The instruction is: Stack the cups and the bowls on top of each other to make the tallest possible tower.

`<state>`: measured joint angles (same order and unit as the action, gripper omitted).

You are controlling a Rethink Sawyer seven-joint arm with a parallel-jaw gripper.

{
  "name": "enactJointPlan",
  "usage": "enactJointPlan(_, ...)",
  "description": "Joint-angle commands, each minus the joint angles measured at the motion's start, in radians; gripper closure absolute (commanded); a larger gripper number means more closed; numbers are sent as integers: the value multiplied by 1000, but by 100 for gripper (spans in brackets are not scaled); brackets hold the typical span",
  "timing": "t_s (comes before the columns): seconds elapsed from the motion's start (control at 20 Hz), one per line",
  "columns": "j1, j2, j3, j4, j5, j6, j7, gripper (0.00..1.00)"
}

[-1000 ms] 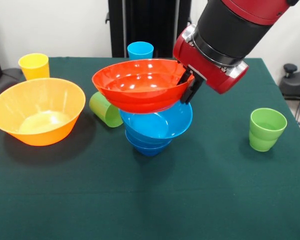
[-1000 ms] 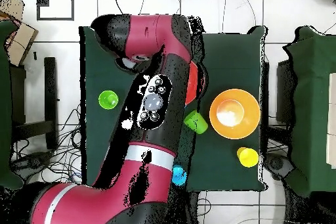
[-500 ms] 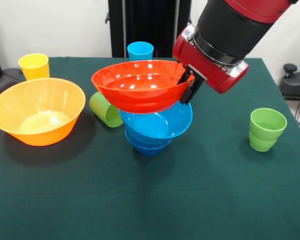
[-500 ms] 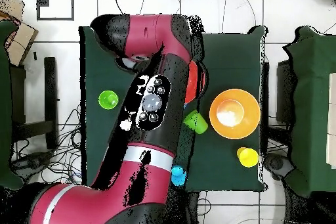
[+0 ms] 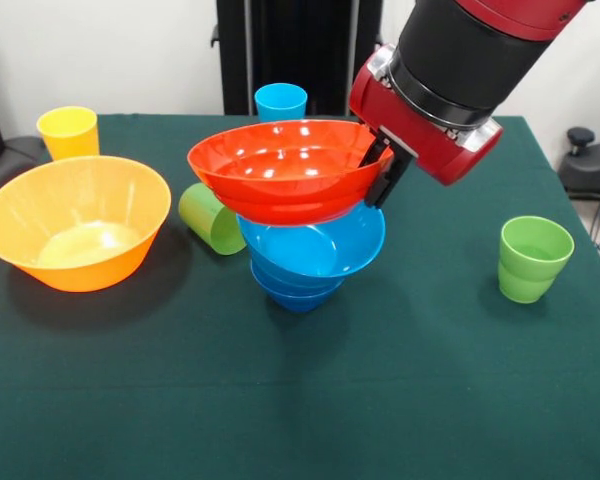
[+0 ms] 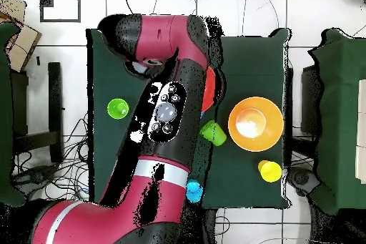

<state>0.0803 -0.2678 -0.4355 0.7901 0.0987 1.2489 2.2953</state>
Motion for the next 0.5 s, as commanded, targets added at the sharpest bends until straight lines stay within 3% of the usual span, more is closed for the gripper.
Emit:
enactJointPlan(0.05,11,-3,38,70,13,-58,226,100)
enactJointPlan(0.5,6,6,36,66,22,-54,226,100)
